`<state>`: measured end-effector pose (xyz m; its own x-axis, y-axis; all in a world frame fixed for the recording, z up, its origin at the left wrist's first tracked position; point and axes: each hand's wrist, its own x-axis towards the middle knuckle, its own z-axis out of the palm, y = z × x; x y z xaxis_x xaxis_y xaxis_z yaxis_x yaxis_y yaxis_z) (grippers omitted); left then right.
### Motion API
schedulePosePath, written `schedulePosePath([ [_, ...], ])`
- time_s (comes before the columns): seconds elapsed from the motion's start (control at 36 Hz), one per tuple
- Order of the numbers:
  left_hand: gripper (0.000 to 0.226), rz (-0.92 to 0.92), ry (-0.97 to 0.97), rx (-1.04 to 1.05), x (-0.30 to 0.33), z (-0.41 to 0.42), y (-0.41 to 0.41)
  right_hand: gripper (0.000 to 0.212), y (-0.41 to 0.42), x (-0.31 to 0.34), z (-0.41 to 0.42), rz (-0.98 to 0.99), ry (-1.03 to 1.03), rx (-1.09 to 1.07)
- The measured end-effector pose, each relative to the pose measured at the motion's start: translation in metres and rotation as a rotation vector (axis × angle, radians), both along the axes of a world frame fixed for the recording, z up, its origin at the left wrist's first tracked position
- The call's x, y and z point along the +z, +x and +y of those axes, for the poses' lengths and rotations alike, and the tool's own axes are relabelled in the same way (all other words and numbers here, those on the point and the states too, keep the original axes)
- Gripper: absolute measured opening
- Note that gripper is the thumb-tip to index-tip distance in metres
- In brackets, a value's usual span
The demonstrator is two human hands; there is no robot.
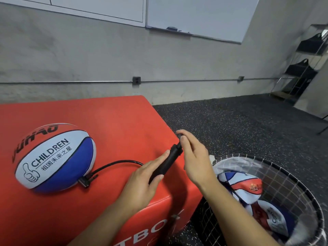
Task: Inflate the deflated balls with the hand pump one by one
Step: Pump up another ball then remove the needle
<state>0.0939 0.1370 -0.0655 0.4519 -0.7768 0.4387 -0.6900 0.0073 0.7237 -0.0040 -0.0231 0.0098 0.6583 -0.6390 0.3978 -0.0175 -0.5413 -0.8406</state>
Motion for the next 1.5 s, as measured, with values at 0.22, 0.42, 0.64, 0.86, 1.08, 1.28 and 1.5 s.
schedulePosePath([
  [0.22,0.067,-0.017,0.015,-0.032,0.001,0.0,0.002,0.034,-0.011,0.003,-0.001,0.003,-0.065,-0.022],
  [0.42,0.072,-0.15,0.113,-0.015,0.003,-0.003,-0.002,0.035,-0.033,0.032,-0.044,-0.206,0.05,-0.197],
  [0.64,0.072,-0.207,0.163,-0.034,0.006,-0.003,-0.005,0.034,-0.048,0.041,-0.049,-0.309,0.159,-0.298],
  [0.86,0.077,-0.135,0.111,-0.013,0.007,-0.001,-0.002,0.034,-0.019,0.015,-0.035,-0.169,0.049,-0.142],
  [1.08,0.075,-0.062,0.064,0.025,0.004,0.001,-0.001,0.032,-0.005,-0.004,-0.009,-0.015,0.021,-0.024],
  [1.28,0.071,0.037,-0.006,0.0,0.004,0.0,0.0,0.031,-0.001,-0.004,0.003,0.008,0.005,0.02],
  [1.5,0.08,0.425,-0.16,0.092,0.01,0.006,0.01,0.038,0.013,-0.013,0.02,0.102,0.127,0.143],
])
